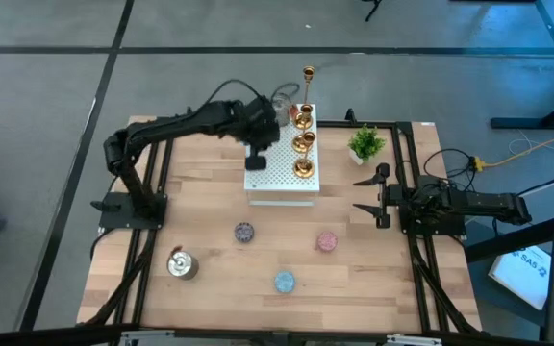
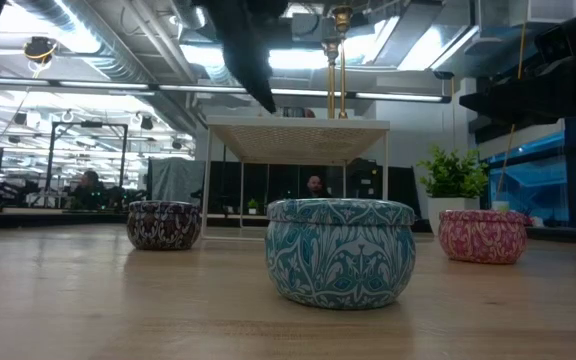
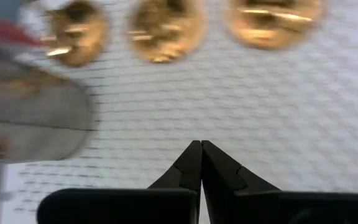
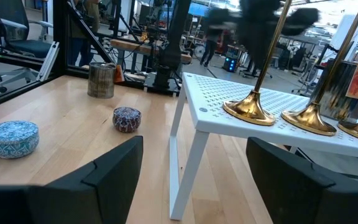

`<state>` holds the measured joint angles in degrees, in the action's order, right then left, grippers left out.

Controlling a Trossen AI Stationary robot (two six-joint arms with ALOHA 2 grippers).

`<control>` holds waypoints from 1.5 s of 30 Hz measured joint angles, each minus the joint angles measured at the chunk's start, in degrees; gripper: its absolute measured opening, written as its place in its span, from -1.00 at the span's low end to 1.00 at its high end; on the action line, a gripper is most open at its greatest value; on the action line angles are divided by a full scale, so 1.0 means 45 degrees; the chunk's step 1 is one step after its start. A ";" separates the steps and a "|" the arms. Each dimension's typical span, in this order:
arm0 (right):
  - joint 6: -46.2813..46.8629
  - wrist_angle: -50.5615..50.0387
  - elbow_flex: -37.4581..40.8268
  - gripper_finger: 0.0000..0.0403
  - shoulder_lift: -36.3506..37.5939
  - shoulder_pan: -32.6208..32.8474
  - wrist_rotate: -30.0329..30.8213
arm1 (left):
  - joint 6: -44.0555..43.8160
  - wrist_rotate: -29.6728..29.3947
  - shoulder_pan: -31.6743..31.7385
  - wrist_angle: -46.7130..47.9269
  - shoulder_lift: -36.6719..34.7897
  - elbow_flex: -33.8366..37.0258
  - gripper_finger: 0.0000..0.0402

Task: Pick & Place candle stick holders
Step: Put the silver scented candle can on the shelf

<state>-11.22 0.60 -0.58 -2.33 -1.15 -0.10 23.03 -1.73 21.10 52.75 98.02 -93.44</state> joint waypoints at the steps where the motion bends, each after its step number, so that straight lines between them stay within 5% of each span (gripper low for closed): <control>1: 0.0000 0.0000 0.0000 0.45 0.0000 0.0005 0.0000 | -0.0101 -0.0057 -0.0330 0.0285 -0.0174 0.0054 -0.99; 14: 0.0000 0.0000 0.0005 0.45 0.0000 0.0005 0.0000 | -0.4537 -0.1602 -0.4707 -0.2322 -0.5416 0.5360 -0.99; 24: 0.0002 0.0005 0.0005 0.45 0.0000 0.0005 0.0000 | -0.9399 -0.1966 -0.7300 -0.2086 -0.7192 0.6952 -0.90; 31: 0.0000 0.0004 0.0005 0.45 0.0000 0.0005 0.0000 | -1.1618 -0.1528 -0.7392 -0.0280 -0.6640 0.7250 -0.51; 39: 0.0000 0.0004 0.0005 0.45 0.0000 0.0005 0.0000 | -1.1834 -0.0565 -0.8169 0.0153 -0.5785 0.7250 0.09; 45: 0.0005 0.0005 0.0005 0.45 0.0000 0.0005 0.0000 | -0.9662 -0.1683 -0.8776 0.0405 -0.5751 0.7250 0.35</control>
<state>-11.20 0.62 -0.56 -2.33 -1.13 -0.10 -20.45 -9.30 -18.39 54.57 72.14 -60.82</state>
